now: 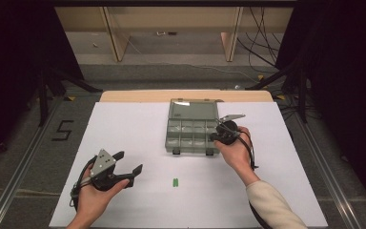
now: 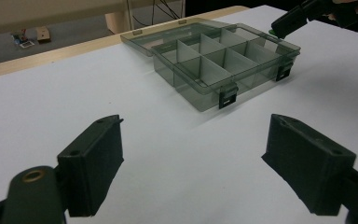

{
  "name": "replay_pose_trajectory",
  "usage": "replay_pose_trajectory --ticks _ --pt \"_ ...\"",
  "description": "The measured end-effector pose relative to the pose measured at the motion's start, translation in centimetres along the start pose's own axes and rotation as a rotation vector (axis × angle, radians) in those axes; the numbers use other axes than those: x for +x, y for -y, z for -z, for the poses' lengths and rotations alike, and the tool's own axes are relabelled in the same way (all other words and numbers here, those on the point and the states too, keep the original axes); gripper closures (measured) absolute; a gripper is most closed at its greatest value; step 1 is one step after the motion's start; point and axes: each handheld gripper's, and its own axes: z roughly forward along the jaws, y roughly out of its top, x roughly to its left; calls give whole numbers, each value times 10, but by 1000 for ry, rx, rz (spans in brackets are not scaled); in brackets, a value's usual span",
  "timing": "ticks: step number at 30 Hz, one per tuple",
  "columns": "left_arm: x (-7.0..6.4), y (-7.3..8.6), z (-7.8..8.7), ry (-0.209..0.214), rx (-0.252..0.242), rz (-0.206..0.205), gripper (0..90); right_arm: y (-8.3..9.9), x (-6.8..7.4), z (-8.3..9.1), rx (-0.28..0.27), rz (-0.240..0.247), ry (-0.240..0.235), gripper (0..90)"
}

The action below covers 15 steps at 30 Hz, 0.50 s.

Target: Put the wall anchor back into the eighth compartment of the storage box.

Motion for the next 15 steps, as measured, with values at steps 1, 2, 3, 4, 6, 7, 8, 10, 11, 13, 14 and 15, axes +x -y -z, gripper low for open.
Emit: replay_pose_trajectory --ticks 1,2,3,4,6,7,8,10,11,13,14,15 --pt "0 0 0 0 0 0 182 0 0 0 -2 0 3 842" --pt "0 0 0 0 -1 1 182 0 -1 -1 0 3 4 842" --pt "0 0 0 1 -1 0 182 1 -1 -1 0 4 6 841" --pt "0 0 0 -1 -1 8 182 1 -1 -1 -2 2 11 840" --pt "-1 0 0 -1 -1 18 182 1 -1 -2 5 1 15 839" --pt "-1 0 0 -1 -1 18 182 1 -2 -2 6 0 14 838" --pt "-1 1 0 -1 -1 19 182 2 -2 -2 6 -1 12 836" --pt "-1 1 0 -1 -1 18 182 2 -2 -3 1 -9 18 818" --pt "-1 1 -1 -1 -1 18 182 2 -3 -3 3 -1 17 803" --pt "-1 1 0 0 0 18 182 3 -4 -4 2 6 19 766" --pt "-1 1 0 0 -1 19 182 3 -4 -4 3 1 22 744" --pt "-1 1 0 0 -1 18 182 3 -3 -4 8 -17 23 728"
